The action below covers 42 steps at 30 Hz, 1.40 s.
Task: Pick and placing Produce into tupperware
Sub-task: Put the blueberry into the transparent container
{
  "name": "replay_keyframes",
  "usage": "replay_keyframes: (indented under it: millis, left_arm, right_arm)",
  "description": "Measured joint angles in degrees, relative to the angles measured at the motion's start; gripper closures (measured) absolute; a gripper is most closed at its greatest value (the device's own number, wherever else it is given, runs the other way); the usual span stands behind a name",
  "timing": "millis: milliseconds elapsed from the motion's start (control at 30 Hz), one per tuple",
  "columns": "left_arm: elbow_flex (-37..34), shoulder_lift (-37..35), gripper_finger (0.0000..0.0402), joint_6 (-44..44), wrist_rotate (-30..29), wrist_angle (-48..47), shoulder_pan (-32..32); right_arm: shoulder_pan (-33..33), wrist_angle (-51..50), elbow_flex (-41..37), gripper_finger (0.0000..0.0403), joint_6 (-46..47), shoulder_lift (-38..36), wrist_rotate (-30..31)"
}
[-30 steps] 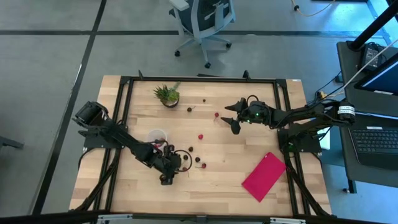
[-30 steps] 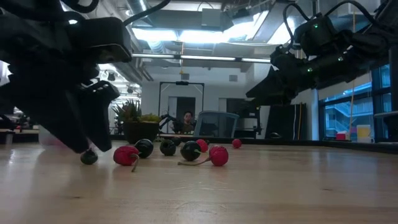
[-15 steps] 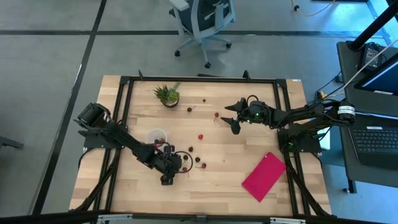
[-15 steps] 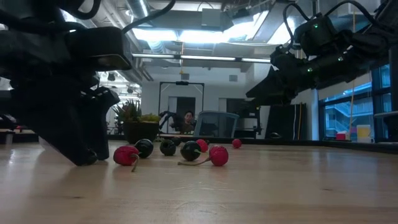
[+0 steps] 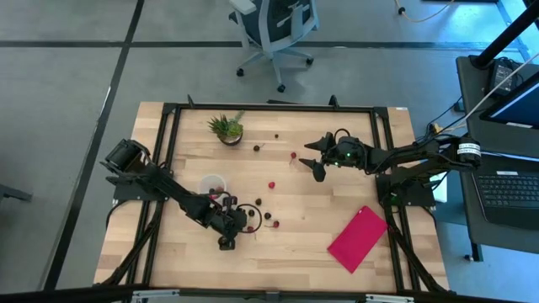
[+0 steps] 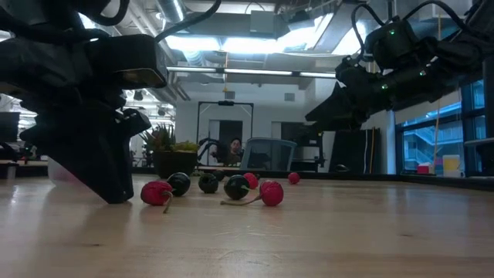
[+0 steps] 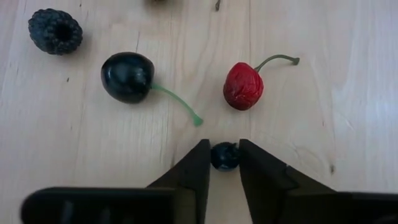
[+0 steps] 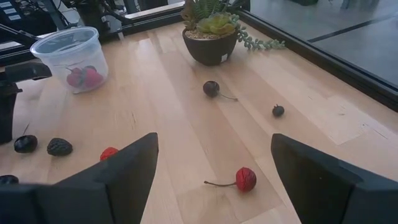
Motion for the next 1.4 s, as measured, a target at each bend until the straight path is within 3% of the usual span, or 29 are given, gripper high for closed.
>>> replay_keyframes:
  millis: [167,300,667,867,1067,1400]
  left_arm:
    - [-0.02,0.0,0.0365,-0.11,0.23,-0.14,-0.02]
    - [-0.18,-1.31,0.0366,-0.09,0.94,-0.77,0.0]
    - [-0.27,-15.14,0.0366,1.59,0.59,-5.27,0.7]
    - [-0.22,-23.17,0.0363,1.52,-1.37,-11.99,0.9]
    - [-0.22,-29.54,0.0369,-2.65,-5.25,-24.98,1.82]
    - [-0.2,-31.39,0.0368,-10.8,-7.52,-39.58,7.17]
  right_arm:
    - [0.0,-0.01,0.0,0.0089,0.01,0.0,0.0]
    - [-0.02,-0.02,0.0,0.0089,0.26,0.0,0.0]
    - [-0.01,-0.65,0.0,0.0089,0.26,-0.02,0.0]
    - [-0.02,-0.81,0.0,0.0089,0.27,-0.02,0.0]
    - [-0.02,-1.22,0.0,0.0089,0.26,-0.02,0.0]
    - [-0.02,-1.5,0.0,0.0089,0.26,-0.02,0.0]
